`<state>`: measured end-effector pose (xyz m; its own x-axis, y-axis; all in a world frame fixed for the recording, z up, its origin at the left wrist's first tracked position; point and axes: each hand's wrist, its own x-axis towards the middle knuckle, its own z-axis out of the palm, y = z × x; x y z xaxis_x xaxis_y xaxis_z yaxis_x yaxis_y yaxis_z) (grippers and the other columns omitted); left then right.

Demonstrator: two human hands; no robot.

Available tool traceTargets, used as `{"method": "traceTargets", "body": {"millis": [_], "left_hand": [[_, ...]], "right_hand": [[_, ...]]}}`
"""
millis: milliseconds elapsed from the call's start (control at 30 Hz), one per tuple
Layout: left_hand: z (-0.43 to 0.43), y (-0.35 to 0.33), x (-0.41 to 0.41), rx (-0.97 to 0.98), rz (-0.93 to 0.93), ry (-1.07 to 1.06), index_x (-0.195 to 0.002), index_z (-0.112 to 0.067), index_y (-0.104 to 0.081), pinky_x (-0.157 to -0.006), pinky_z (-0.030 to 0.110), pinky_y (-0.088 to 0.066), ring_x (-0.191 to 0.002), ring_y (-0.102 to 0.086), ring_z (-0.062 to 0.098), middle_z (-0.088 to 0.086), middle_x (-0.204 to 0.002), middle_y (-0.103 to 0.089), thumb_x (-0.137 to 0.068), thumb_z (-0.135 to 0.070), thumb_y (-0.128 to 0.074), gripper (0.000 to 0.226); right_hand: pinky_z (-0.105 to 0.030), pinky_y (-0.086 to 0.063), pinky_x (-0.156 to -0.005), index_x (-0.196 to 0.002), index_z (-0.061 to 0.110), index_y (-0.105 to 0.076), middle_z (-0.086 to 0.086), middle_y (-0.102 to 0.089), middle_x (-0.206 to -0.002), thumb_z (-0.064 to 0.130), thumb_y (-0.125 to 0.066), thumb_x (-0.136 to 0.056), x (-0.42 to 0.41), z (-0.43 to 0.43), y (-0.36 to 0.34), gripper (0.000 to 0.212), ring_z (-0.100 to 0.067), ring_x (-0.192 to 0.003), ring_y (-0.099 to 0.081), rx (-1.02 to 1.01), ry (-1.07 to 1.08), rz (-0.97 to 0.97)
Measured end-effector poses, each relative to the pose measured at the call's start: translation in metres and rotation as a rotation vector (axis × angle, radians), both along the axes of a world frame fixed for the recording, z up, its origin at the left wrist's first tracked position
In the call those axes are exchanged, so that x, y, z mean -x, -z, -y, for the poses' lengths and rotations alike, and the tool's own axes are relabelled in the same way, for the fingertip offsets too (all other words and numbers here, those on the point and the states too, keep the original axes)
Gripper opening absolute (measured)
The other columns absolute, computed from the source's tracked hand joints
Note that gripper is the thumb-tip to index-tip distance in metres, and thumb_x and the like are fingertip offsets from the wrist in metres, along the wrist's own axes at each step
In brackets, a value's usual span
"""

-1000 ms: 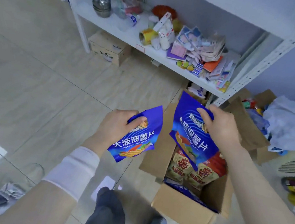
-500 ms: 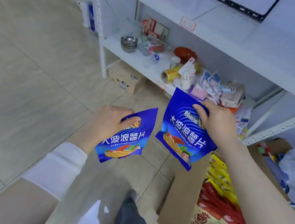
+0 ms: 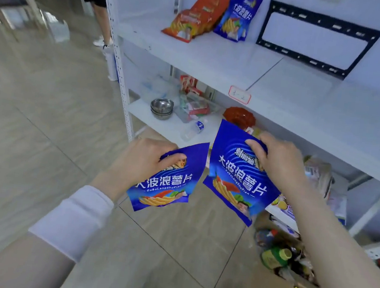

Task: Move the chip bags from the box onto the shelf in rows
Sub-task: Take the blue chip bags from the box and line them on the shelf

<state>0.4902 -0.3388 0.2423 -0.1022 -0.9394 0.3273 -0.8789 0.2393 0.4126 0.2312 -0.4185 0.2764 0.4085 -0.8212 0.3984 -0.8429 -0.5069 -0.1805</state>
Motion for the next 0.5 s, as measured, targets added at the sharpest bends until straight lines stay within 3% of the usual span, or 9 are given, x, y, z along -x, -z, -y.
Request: {"method": "traceTargets", "body": {"millis": [200, 333, 500], "left_hand": [[0.096, -0.023, -0.039, 0.001, 0.014, 0.010, -0.082, -0.015, -0.064, -0.057, 0.032, -0.042, -0.065, -0.058, 0.020, 0.004, -0.069, -0.064, -0.074, -0.069, -0.019, 0.071], [0.170, -0.038, -0.075, 0.053, 0.009, 0.066, -0.089, -0.015, -0.066, -0.060, 0.034, -0.046, -0.068, -0.061, 0.023, 0.006, -0.075, -0.067, -0.074, -0.069, -0.020, 0.072], [0.260, -0.072, -0.117, 0.116, 0.083, 0.178, -0.088, -0.015, -0.064, -0.051, 0.021, -0.033, -0.070, -0.063, 0.024, 0.005, -0.078, -0.069, -0.082, -0.064, -0.032, 0.059]], "right_hand": [[-0.032, -0.048, -0.068, -0.109, 0.009, -0.054, -0.013, -0.069, -0.097, 0.046, -0.040, -0.092, -0.042, 0.091, -0.022, 0.044, -0.029, -0.080, -0.064, 0.003, 0.055, -0.009], [-0.029, -0.037, -0.059, -0.098, 0.005, -0.058, -0.015, -0.069, -0.082, 0.043, -0.044, -0.092, -0.072, 0.154, -0.038, 0.040, -0.033, -0.070, -0.062, 0.132, 0.063, 0.022], [-0.031, -0.042, -0.054, -0.087, 0.003, -0.061, -0.016, -0.066, -0.066, 0.046, -0.042, -0.087, -0.114, 0.223, -0.067, 0.047, -0.035, -0.056, -0.061, 0.188, 0.097, 0.059]]}}
